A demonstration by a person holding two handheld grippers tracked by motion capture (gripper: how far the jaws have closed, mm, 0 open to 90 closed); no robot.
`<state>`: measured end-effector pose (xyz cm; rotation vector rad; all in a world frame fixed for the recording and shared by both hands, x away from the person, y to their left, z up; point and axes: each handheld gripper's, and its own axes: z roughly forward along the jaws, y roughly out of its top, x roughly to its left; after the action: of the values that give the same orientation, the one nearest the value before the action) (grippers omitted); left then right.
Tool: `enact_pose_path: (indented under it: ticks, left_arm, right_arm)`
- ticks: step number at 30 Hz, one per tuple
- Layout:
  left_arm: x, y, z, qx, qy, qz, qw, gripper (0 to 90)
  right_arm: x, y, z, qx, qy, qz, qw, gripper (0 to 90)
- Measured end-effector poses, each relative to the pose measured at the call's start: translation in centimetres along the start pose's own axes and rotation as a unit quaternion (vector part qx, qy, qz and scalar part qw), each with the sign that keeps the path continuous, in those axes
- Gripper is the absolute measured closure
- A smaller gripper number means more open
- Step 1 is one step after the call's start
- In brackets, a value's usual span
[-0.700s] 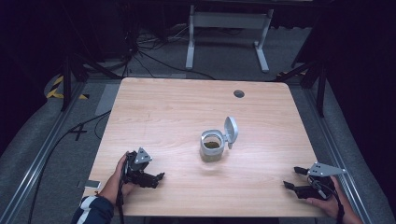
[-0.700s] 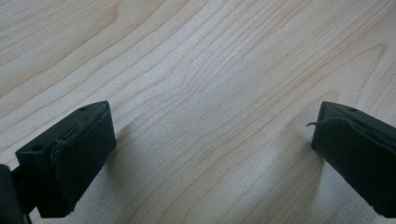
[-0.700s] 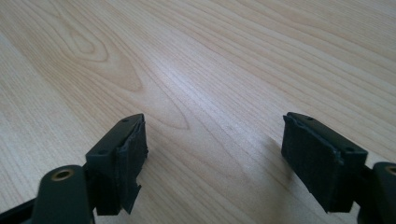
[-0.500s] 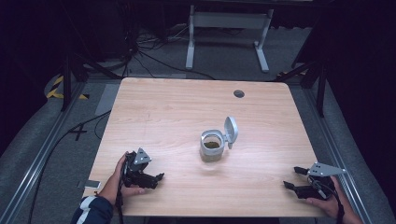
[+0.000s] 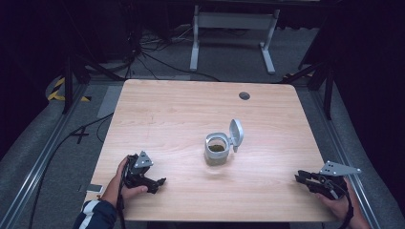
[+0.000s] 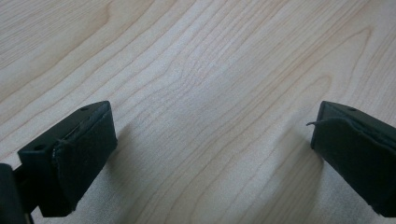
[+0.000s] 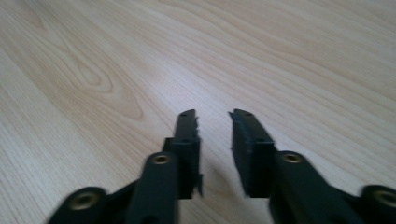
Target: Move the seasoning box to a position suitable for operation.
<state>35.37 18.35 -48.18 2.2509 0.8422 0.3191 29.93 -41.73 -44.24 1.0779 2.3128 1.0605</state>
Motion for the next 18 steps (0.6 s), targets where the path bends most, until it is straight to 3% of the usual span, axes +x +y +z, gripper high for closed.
enact_pose_path:
  ticks: [3,11,18]
  left_arm:
    - [0.0,0.0,0.0,0.0,0.0,0.0,1.0,0.5]
    - [0.0,0.0,0.0,0.0,0.0,0.0,1.0,0.5]
    - [0.0,0.0,0.0,0.0,-0.001,0.0,1.0,0.5]
  right_arm:
    - [-0.2,0.9,-0.3,-0.009,-0.011,-0.005,0.9999,88.3]
    - [-0.1,3.7,-0.2,-0.024,-0.024,-0.026,0.9991,89.2]
    - [1.3,7.7,1.4,-0.038,-0.009,-0.057,0.9976,89.2]
